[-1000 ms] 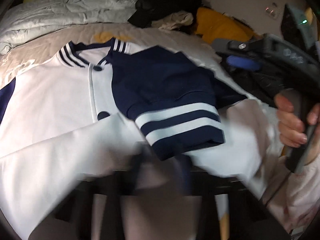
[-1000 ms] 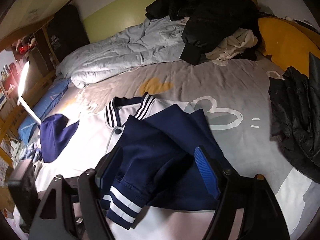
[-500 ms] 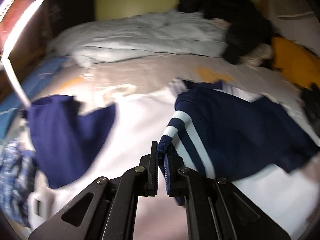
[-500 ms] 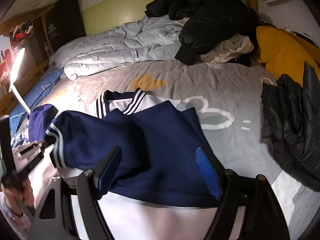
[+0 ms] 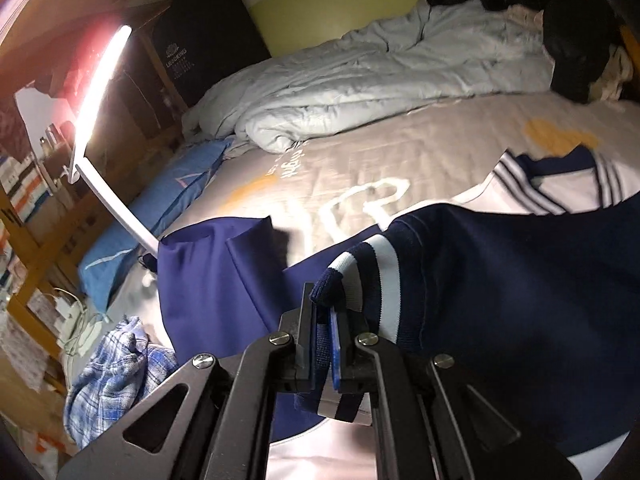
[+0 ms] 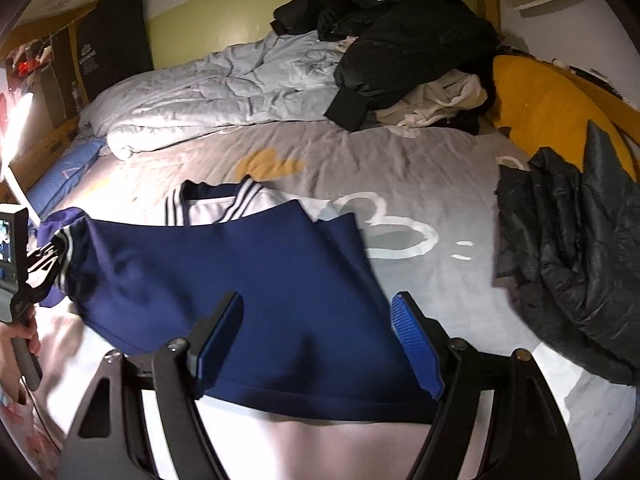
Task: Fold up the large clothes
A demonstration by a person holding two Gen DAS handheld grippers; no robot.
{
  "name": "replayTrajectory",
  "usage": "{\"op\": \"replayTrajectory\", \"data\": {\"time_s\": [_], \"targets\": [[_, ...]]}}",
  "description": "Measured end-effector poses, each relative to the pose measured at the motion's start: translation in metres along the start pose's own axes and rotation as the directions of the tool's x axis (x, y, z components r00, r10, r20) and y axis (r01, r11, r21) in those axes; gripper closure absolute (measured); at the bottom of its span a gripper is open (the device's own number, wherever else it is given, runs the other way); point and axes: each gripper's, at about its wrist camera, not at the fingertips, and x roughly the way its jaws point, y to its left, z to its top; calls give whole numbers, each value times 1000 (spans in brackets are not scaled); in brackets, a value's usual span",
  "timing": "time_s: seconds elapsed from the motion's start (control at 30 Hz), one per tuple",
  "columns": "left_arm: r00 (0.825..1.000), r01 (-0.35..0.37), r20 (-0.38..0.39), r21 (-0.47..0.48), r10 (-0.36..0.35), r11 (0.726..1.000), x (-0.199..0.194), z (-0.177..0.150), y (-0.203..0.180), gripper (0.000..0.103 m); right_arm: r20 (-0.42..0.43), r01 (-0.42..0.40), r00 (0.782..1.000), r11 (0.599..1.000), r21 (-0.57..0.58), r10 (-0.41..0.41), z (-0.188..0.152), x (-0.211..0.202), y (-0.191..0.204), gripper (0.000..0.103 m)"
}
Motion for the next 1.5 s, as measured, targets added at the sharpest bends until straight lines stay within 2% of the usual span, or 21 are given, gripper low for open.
{"op": "replayTrajectory", "data": {"time_s": [0.1, 0.3, 0.43, 0.47, 0.53, 0.57, 0.6, 0.63, 0.77, 0.83, 0.87, 0.97, 1.1, 1.2, 1.27, 1.37, 1.5], "targets": [[1000, -3, -12, -5, 3, 1000, 6, -1, -3, 98, -4, 8, 1000, 1000, 23, -8, 0, 1, -8, 28], [997, -6, 71, 32, 3, 999, -1, 14, -6, 98, -7, 3, 1000, 999, 53, -2, 1, -2, -17, 28], [998, 14, 69, 5, -14, 1000, -1, 28, -3, 98, 0, 6, 1000, 999, 48, -6, 0, -4, -17, 28], [998, 9, 65, 1, -9, 1000, -1, 28, -3, 92, 0, 8, 1000, 999, 46, -8, 0, -5, -17, 28], [997, -49, 59, -8, 49, 999, 0, 27, -2, 88, -2, 10, 1000, 999, 44, -10, 0, -4, -17, 28], [996, -64, 62, -17, 65, 998, 0, 26, 0, 67, -2, 11, 1000, 999, 45, -11, 0, -4, -17, 28], [996, -53, 65, -31, 55, 998, 0, 25, 4, 42, -3, 12, 1000, 999, 46, -12, 0, -4, -18, 28], [997, -26, 68, -51, 30, 998, -2, 25, 10, 37, -3, 13, 1000, 999, 48, -12, 1, -3, -18, 28], [996, 69, 71, -96, -62, 993, -14, 27, 27, 37, 8, 9, 1000, 998, 55, -9, 3, -6, -18, 28], [990, 124, 85, -89, -116, 988, -25, 30, 35, 33, 16, 8, 1000, 999, 52, -9, 5, -7, -16, 28], [987, 139, 99, -90, -130, 986, -32, 30, 37, 26, 19, 9, 1000, 999, 51, -10, 6, -7, -15, 26], [974, 183, 150, -95, -167, 979, -55, 30, 51, 13, 22, 7, 1000, 999, 46, -8, 7, -6, -11, 25], [954, 255, 182, -84, -237, 963, -81, 25, 66, 11, 20, -2, 1000, 999, 41, 1, 7, -5, -7, 25], [939, 303, 202, -92, -280, 949, -97, 20, 80, 3, 21, -3, 1000, 999, 33, 2, 6, -6, -5, 24], [930, 323, 217, -95, -297, 941, -104, 19, 89, 2, 23, -4, 1000, 999, 33, 3, 6, -6, -5, 23], [929, 321, 234, -123, -287, 939, -105, 16, 103, 0, 26, -7, 1000, 999, 42, 5, 6, -8, -5, 21], [922, 363, 212, -182, -324, 914, -96, 11, 125, 0, 32, -9, 999, 999, 41, 7, 6, -11, -2, 21]]}}
